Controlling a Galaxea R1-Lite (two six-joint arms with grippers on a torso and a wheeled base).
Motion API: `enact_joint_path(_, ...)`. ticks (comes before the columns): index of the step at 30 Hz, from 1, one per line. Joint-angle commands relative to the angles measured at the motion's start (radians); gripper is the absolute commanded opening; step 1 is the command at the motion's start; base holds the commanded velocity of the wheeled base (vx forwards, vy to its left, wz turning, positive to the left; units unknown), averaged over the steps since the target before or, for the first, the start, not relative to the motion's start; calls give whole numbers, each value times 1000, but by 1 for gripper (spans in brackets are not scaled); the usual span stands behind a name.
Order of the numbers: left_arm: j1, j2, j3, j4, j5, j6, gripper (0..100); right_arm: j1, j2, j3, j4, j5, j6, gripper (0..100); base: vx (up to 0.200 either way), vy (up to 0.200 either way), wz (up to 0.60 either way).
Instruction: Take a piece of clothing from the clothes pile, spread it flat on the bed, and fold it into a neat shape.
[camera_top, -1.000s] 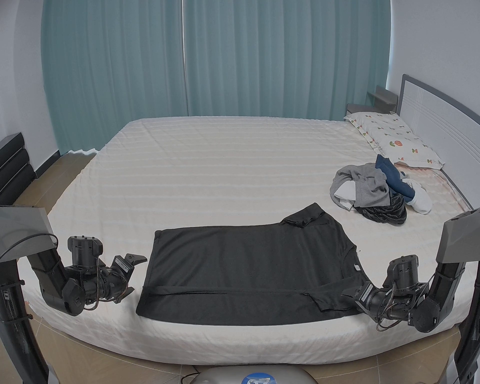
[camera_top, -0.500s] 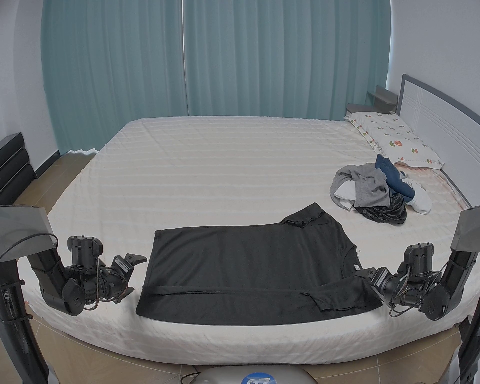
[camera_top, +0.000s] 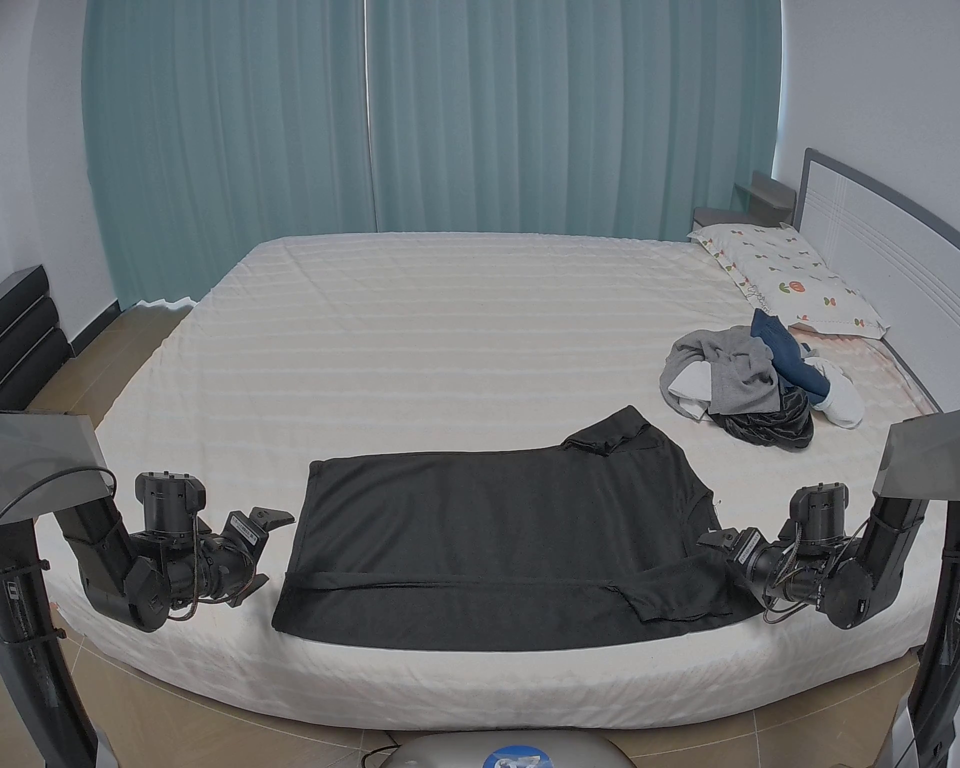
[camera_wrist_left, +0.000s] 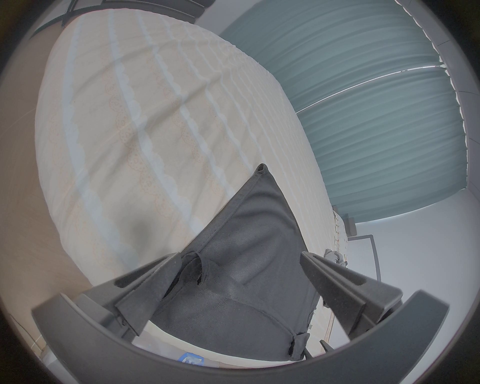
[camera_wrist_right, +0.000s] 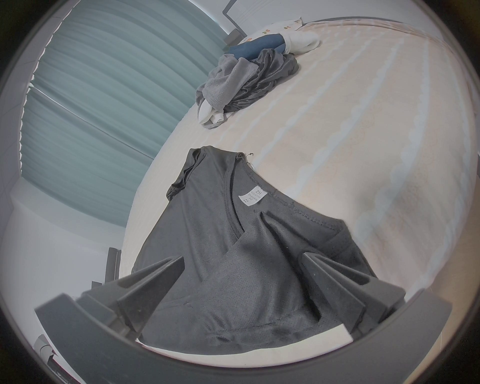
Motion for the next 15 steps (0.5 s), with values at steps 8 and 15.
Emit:
enact_joint_path(8,-3,1,2,0,0,0,100,-24,61,-33,0,4,0,0,0,0,0)
enact_joint_path(15,-3,1,2,0,0,0,100,-47,56,-30,0,6,0,0,0,0,0)
